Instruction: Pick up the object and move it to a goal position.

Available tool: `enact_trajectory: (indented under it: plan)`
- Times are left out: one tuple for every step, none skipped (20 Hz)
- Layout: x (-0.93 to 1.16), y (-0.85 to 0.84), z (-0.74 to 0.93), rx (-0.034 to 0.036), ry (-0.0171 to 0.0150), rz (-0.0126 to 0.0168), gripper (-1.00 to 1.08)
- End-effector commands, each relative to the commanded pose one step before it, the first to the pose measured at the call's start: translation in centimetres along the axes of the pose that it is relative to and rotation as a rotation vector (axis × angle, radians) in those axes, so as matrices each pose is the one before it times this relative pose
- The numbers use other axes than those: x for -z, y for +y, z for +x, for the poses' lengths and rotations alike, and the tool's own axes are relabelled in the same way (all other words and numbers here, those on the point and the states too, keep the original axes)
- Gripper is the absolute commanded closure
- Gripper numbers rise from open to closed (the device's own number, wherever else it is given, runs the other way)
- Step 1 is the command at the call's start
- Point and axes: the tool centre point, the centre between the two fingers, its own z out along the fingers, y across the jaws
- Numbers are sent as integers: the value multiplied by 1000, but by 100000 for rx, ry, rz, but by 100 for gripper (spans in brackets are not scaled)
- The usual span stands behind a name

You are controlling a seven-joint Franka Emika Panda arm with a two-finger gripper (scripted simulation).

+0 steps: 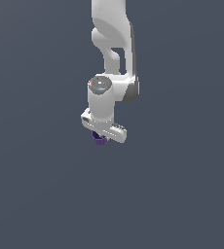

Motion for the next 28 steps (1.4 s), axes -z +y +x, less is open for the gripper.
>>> enact_trajectory:
  plan:
    - [1751, 334, -320, -23, 210, 127, 108]
    - [776, 163, -181, 0, 0, 0, 108]
    - [833, 175, -193, 0, 0, 0, 108]
    - [888, 186, -205, 0, 0, 0, 108]
    - [939, 197, -215, 0, 0, 0, 108]
    - [987, 207, -225, 0, 0, 0, 108]
    - [1025, 214, -232, 0, 0, 0, 108]
    - [1043, 218, -235, 0, 0, 0, 108]
    - [1062, 222, -237, 0, 0, 0, 108]
    - [1082, 226, -240, 0, 0, 0, 108]
    - [1105, 230, -243, 0, 0, 0, 108]
    - [1110, 264, -226, -57, -38, -5, 108]
    - [1160, 241, -251, 0, 0, 0, 108]
    - [1192, 247, -256, 0, 0, 0, 108]
    - [1189, 245, -253, 0, 0, 0, 108]
    - [1168, 240, -246, 0, 0, 0, 108]
    - [1150, 235, -240, 0, 0, 0, 108]
    - [1129, 224, -234, -24, 15, -63, 108]
    - [1120, 226, -229, 0, 0, 0, 108]
    - [1106, 222, -224, 0, 0, 0, 108]
    - [1081, 215, -216, 0, 0, 0, 108]
    - [1051, 208, -207, 0, 0, 0, 108]
    - [1019, 199, -197, 0, 0, 0, 108]
    - [983, 190, -187, 0, 0, 0, 108]
    - [942, 181, -176, 0, 0, 0, 108]
    - [896, 170, -164, 0, 0, 0, 108]
    - [842, 158, -151, 0, 0, 0, 108]
    - [785, 145, -137, 0, 0, 0, 108]
